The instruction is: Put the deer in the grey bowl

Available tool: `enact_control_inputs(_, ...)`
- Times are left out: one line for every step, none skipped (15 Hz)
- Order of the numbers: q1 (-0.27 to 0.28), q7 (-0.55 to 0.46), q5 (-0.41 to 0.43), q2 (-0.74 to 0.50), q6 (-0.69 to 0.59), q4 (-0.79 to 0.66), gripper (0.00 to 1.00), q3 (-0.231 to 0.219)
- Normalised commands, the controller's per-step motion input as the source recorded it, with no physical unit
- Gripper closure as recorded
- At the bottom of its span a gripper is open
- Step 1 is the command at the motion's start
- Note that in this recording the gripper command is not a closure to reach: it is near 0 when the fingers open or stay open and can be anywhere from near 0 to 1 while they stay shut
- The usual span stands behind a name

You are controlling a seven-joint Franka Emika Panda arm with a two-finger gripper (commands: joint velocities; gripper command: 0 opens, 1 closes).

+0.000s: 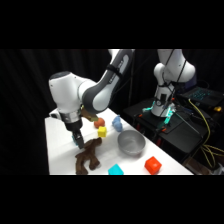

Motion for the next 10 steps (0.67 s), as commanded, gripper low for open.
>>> enact_control_inputs(0.017,0.09,0.06,0.56,-0.11,0.74,0.0,0.022)
enact_control_inputs(0.005,0.1,0.085,0.52,-0.11,0.7,0.0,0.023)
enact_control_inputs(0.001,0.1,0.092,0.45,-0.11,0.63,0.0,0.017)
enact_control_inputs(-0.002,0.09,0.098,0.4,-0.1,0.55,0.0,0.019)
enact_control_inputs(0.03,0.12,0.05,0.34,-0.11,0.46,0.0,-0.028)
enact_control_inputs(0.028,0.11,0.054,0.23,-0.14,0.3,0.0,-0.031)
enact_control_inputs(0.039,0.13,0.049,0.1,-0.16,0.1,0.0,-0.045)
enact_control_inputs(0.03,0.1,0.062,-0.02,-0.19,-0.08,0.0,-0.033)
enact_control_inputs(0.005,0.05,0.099,-0.14,-0.18,-0.25,0.0,0.009)
enact_control_inputs(-0.01,0.04,0.131,-0.27,-0.17,-0.42,0.0,0.037)
